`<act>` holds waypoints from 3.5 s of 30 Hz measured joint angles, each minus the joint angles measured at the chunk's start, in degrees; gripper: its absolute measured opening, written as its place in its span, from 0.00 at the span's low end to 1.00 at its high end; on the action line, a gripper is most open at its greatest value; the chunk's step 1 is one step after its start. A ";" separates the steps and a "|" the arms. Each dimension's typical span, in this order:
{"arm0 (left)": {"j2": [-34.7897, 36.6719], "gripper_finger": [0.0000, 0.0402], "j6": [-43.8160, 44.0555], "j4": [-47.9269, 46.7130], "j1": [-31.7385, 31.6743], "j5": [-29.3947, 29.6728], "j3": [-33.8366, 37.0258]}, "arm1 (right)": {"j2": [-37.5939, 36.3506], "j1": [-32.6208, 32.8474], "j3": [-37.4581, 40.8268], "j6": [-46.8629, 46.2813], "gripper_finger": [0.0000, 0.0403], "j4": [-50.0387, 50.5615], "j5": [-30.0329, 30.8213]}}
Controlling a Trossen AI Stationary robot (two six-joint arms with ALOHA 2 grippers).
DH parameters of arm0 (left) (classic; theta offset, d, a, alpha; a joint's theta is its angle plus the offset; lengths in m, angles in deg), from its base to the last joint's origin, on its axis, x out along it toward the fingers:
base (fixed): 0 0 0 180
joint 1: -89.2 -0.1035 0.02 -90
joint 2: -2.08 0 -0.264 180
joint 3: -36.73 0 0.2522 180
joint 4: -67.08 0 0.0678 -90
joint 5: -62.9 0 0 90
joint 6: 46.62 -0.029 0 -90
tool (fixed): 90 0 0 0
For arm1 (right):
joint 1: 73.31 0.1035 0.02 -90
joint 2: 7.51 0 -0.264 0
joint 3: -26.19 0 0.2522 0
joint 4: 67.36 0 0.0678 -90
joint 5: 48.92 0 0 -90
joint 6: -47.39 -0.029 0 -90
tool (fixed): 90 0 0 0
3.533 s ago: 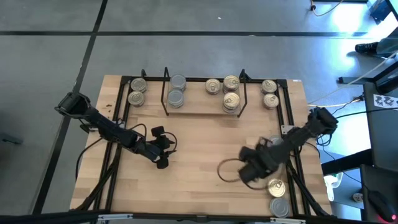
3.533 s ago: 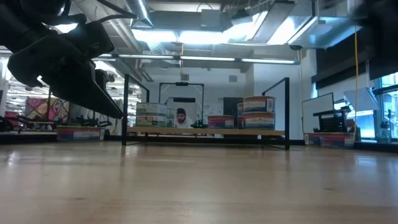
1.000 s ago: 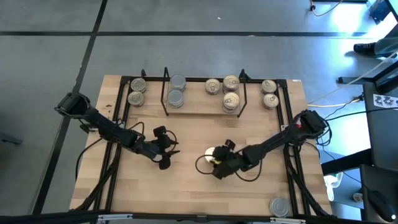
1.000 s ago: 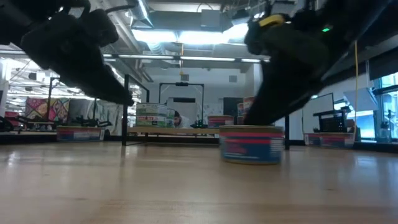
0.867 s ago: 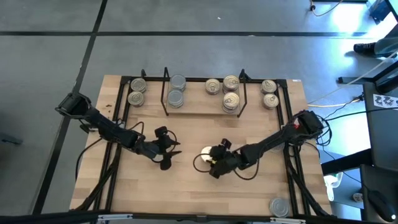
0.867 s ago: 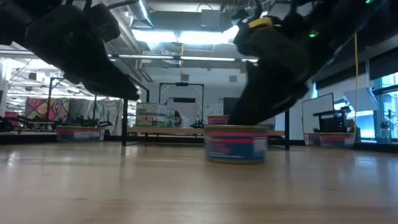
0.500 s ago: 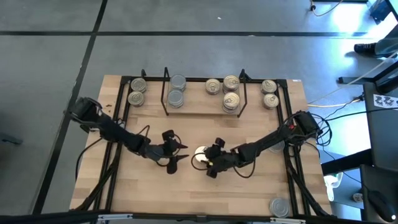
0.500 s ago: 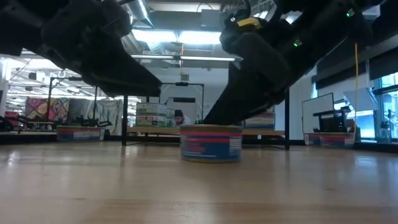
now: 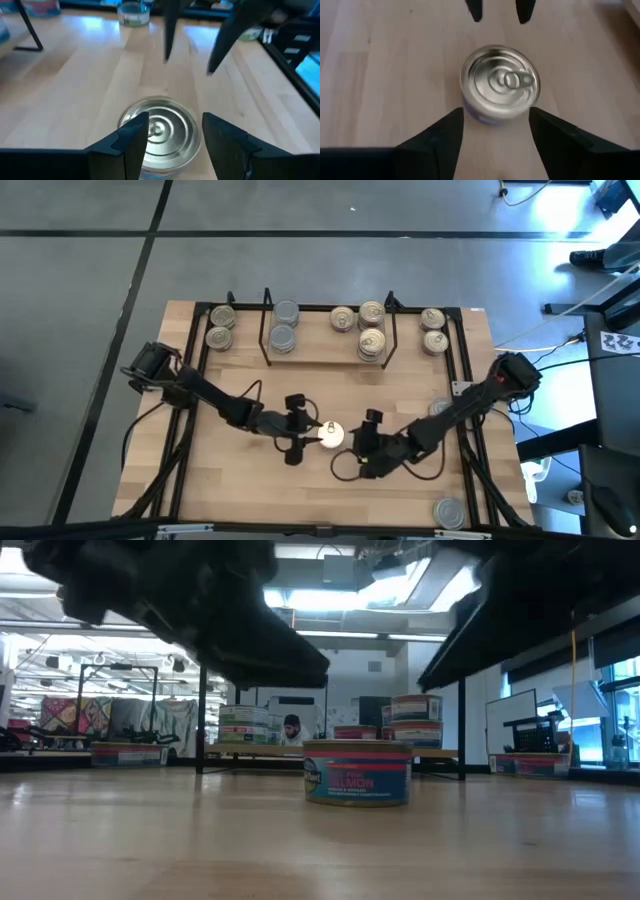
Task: Stack canned seafood by type on shelf
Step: Stack the blue pink tuna can on top of the other blue pink tuna can on the shelf
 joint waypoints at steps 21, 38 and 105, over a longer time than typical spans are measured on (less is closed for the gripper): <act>-6.61 0.46 0.66 -12.11 -2.44 -2.18 -6.80 | 0.06 1.53 3.19 -3.16 0.56 -1.22 2.88; -6.34 0.46 -0.88 1.57 -1.72 -1.93 2.28 | 0.48 1.54 3.16 4.07 0.68 -7.54 4.20; -6.42 0.46 0.43 3.83 -1.70 -1.68 4.02 | 17.26 -5.83 3.06 64.44 0.55 -30.44 4.30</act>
